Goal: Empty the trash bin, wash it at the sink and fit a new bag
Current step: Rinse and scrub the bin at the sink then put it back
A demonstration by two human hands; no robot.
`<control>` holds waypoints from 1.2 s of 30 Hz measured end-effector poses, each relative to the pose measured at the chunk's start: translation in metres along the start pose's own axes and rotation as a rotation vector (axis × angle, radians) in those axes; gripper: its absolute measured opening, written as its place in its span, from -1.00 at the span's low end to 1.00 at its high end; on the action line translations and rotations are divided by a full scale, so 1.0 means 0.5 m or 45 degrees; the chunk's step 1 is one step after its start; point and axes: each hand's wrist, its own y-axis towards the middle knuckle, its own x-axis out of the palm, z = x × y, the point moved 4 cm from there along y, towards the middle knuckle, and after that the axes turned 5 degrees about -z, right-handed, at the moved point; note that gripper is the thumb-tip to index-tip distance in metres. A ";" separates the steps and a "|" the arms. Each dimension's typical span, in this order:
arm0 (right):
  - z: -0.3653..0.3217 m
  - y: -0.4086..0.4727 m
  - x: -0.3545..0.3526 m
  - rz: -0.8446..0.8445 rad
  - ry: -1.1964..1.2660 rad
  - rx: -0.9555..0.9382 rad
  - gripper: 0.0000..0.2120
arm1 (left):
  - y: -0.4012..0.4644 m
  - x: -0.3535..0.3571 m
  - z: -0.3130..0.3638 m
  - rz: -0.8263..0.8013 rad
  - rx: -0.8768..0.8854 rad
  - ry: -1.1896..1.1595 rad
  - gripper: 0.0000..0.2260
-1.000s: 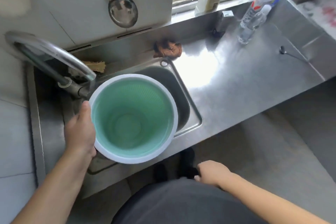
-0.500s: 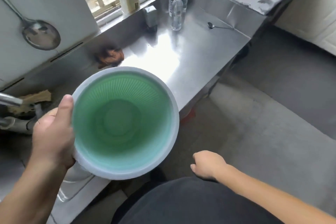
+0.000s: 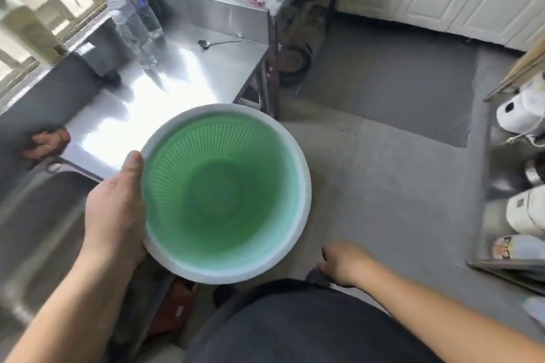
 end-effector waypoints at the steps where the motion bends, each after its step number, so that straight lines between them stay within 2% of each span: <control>1: 0.041 -0.009 0.004 0.003 0.044 0.020 -0.65 | -0.016 0.041 0.006 -0.030 0.004 0.019 -0.46; 2: 0.080 -0.017 0.010 0.008 0.091 0.031 -0.67 | -0.027 0.086 0.003 -0.082 0.033 0.048 -0.46; 6: 0.212 -0.052 0.044 0.037 0.254 0.098 -0.73 | -0.055 0.223 -0.036 -0.093 -0.189 0.023 -0.49; 9: 0.288 -0.071 0.092 0.037 0.376 0.156 -0.77 | -0.048 0.278 -0.068 -0.091 -0.353 0.122 -0.36; 15: 0.429 -0.103 0.224 -0.227 0.540 0.420 -0.77 | -0.017 0.356 -0.109 -0.007 -0.588 0.162 -0.37; 18: 0.484 -0.100 0.236 -0.352 0.597 0.521 -0.74 | 0.005 0.401 -0.122 0.036 -0.691 0.161 -0.41; 24: 0.544 0.002 0.080 -0.195 0.727 0.556 -0.74 | 0.089 0.544 -0.096 0.037 -0.809 0.049 -0.49; 30: 0.563 0.109 -0.162 -0.086 0.706 0.543 -0.68 | 0.205 0.710 -0.027 -0.122 -0.857 -0.028 -0.67; 36: 0.622 0.148 -0.279 -0.003 0.861 0.603 -0.60 | 0.290 0.831 0.080 -0.191 -0.778 0.027 -0.67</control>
